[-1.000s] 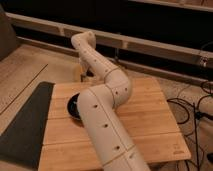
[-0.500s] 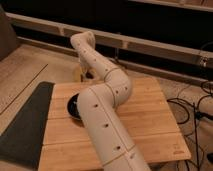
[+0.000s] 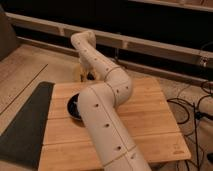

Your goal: Place the eraser in the ceramic cup

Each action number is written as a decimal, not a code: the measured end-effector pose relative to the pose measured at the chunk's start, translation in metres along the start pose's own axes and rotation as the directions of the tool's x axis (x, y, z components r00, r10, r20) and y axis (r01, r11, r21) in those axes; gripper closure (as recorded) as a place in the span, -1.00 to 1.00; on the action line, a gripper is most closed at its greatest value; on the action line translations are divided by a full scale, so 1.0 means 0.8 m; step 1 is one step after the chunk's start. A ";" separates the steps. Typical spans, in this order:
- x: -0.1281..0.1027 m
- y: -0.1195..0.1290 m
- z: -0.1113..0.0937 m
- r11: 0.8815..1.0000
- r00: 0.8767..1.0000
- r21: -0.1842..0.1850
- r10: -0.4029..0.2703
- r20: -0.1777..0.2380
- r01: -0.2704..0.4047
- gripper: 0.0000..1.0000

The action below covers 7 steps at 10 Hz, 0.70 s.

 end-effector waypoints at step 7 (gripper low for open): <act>0.000 0.000 0.000 1.000 1.000 0.000 -0.001 0.000 0.001 0.69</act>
